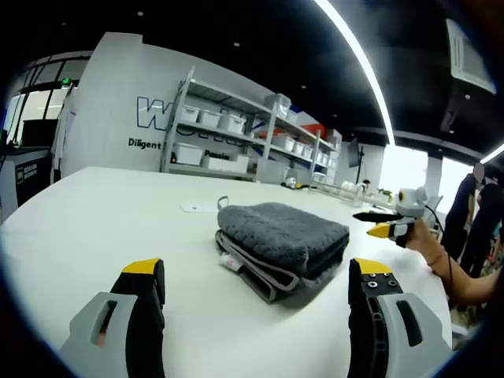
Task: Open the folded towel by lifting each exposed corner and separating the folded layers until the towel lies flat within the target outline without major curled edges
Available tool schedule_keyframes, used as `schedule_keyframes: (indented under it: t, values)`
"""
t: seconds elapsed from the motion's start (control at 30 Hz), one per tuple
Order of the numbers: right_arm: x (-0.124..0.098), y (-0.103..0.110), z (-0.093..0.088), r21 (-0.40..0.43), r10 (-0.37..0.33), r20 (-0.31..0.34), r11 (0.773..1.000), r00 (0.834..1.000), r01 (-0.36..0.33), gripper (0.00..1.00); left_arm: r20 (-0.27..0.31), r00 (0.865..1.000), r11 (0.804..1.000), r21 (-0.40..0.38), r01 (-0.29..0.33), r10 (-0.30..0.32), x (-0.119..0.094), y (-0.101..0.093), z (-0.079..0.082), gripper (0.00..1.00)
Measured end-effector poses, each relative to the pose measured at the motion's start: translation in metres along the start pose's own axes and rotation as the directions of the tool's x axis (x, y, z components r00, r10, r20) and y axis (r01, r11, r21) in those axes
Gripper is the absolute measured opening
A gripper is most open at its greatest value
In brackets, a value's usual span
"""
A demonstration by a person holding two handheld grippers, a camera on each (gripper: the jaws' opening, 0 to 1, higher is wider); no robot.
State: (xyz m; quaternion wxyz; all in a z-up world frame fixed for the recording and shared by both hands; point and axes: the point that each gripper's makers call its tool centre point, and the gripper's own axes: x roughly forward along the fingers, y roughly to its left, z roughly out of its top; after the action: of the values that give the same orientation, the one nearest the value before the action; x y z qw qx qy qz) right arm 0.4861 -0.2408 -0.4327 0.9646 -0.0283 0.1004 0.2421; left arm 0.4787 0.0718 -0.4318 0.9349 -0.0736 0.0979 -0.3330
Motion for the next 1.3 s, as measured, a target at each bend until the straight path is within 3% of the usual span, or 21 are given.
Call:
schedule_keyframes:
  t: [0.87,1.3]
  values:
    - [-0.003,0.007,0.000,-0.005,0.012,0.001,1.000,1.000,-0.012,0.97,0.010,1.000,1.000,-0.002,0.002,-0.002,-0.001,0.002,0.004,0.95]
    - [0.000,0.012,0.007,-0.064,0.028,0.000,0.998,1.000,-0.028,0.97,0.034,0.999,1.000,-0.008,0.014,-0.013,-0.003,-0.001,0.011,0.95]
